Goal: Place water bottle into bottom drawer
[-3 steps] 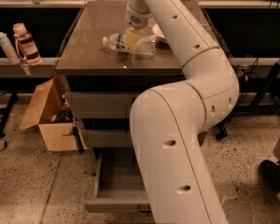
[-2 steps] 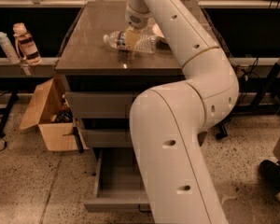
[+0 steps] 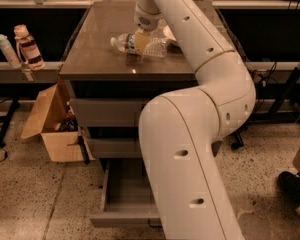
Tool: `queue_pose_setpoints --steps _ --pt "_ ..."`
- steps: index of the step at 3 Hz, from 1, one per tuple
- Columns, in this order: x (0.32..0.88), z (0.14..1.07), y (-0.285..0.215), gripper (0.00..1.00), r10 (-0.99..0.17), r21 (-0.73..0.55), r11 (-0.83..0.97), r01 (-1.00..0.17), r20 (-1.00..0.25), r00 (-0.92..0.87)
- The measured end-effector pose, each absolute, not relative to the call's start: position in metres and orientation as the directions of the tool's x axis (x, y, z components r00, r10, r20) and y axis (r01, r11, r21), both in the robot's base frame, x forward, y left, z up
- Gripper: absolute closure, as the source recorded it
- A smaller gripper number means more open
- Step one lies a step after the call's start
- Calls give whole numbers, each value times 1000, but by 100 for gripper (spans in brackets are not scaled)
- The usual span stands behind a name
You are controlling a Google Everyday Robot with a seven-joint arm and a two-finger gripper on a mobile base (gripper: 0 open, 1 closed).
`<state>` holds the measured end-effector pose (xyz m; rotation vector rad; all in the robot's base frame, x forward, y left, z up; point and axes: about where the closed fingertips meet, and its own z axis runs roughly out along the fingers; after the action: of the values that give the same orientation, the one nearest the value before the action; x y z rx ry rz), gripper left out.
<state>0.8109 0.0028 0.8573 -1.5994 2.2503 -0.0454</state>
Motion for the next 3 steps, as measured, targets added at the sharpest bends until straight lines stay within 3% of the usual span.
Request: queue_pose_setpoints --steps 3 --pt "813 875 -16 100 -943 -318 257 -913 -291 -164"
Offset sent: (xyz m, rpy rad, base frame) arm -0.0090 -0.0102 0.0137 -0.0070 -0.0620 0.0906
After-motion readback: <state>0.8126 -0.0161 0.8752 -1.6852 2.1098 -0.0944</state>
